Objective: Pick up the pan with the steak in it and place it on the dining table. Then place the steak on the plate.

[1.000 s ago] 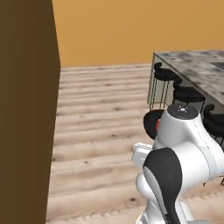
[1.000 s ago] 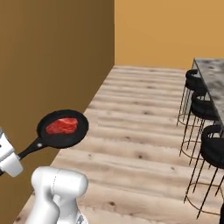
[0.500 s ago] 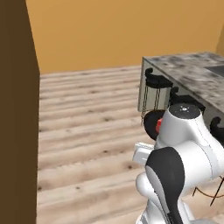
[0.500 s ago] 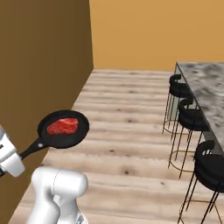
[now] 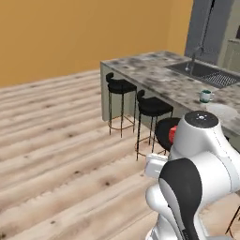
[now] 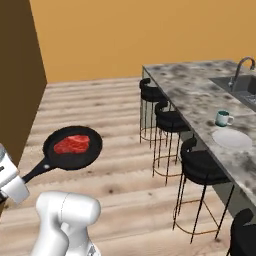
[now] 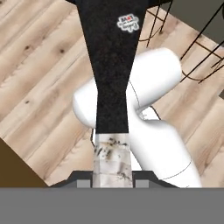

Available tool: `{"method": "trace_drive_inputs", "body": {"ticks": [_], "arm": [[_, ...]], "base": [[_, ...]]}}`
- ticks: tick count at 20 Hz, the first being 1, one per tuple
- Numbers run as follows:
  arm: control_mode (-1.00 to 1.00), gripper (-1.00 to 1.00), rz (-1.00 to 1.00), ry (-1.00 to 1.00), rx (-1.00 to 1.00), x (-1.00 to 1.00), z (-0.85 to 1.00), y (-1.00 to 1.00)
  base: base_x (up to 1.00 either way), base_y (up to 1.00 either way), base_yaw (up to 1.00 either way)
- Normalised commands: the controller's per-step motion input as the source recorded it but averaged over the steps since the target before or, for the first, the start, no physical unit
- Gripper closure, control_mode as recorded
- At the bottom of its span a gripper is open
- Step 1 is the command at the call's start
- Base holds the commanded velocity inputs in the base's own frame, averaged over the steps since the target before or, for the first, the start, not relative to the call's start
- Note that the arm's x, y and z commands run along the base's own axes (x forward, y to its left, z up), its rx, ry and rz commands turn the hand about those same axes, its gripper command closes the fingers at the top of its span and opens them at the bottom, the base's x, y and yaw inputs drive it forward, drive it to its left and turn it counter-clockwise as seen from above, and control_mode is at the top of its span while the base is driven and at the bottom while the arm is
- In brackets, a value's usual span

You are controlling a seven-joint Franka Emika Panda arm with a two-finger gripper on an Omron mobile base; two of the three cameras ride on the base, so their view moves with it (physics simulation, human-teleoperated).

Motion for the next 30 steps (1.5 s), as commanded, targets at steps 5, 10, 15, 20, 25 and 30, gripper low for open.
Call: {"method": "trace_drive_inputs", "body": {"ticks": [5, 10, 15, 20, 25, 30], "arm": [[1.0, 1.0, 0.0, 0.0, 0.0, 0.0, 0.0, 0.0], [1.0, 1.0, 0.0, 0.0, 0.0, 0.0, 0.0, 0.0], [1.0, 1.0, 0.0, 0.0, 0.0, 0.0, 0.0, 0.0], [1.0, 1.0, 0.0, 0.0, 0.0, 0.0, 0.0, 0.0], [1.0, 1.0, 0.0, 0.0, 0.0, 0.0, 0.0, 0.0], [1.0, 1.0, 0.0, 0.0, 0.0, 0.0, 0.0, 0.0]], "base": [[0.0, 0.0, -0.5], [0.0, 0.0, -0.5], [0.0, 0.0, -0.5], [0.0, 0.0, -0.5], [0.0, 0.0, -0.5], [0.0, 0.0, -0.5]]}}
